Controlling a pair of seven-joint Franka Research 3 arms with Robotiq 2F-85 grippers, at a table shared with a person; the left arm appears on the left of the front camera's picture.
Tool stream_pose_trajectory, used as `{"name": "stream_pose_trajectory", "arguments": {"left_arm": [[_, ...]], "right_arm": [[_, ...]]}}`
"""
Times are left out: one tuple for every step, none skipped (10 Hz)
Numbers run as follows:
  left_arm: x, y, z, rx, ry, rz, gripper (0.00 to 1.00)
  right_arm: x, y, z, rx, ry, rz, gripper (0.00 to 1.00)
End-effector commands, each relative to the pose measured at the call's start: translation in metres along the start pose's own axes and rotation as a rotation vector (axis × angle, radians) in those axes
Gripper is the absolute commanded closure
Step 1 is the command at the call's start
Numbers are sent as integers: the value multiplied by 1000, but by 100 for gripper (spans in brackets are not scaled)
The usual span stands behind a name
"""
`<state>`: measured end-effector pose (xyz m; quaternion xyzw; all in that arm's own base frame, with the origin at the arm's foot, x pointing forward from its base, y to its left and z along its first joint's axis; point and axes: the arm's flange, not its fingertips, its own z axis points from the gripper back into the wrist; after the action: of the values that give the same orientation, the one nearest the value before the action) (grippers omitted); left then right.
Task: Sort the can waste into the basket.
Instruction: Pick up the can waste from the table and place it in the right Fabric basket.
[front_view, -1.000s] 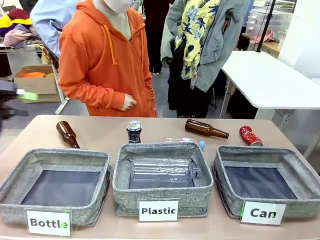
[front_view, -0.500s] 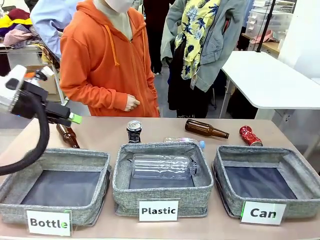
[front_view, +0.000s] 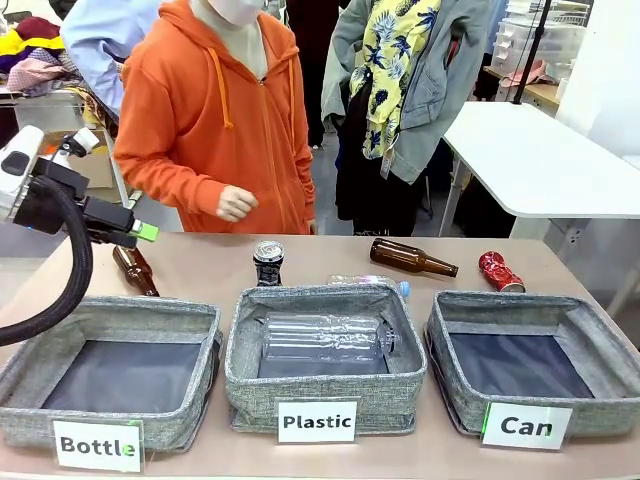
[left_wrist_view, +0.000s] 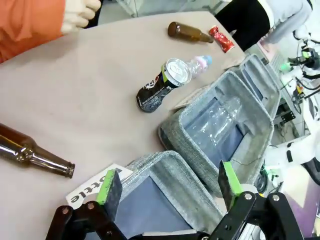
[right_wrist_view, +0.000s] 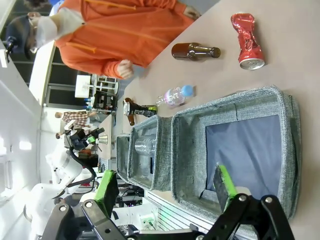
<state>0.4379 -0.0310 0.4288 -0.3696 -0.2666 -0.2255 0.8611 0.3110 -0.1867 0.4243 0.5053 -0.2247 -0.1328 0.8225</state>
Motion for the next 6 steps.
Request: {"name": "stream_pose_trajectory", "arguments": {"left_arm": [[12,8,-14,-57,-9,-132,0],[20,11,-8,-215,-12,-332,0],[12,14,31,-214,-76,-332,0],[-6,13,76,-159,-111,-302,0],[-24,13,114,-213,-102,-319,0],[-48,16,154,-226,-132,-320,0]], "right_arm": [[3,-1,-1,30,-19,27,0],[3,-1,-1,30,-19,27,0],[3,-1,-1,30,-19,27,0],[3,-1,-1,30,-19,27,0],[3,-1,-1,30,-19,27,0],[3,-1,-1,30,-19,27,0]]}}
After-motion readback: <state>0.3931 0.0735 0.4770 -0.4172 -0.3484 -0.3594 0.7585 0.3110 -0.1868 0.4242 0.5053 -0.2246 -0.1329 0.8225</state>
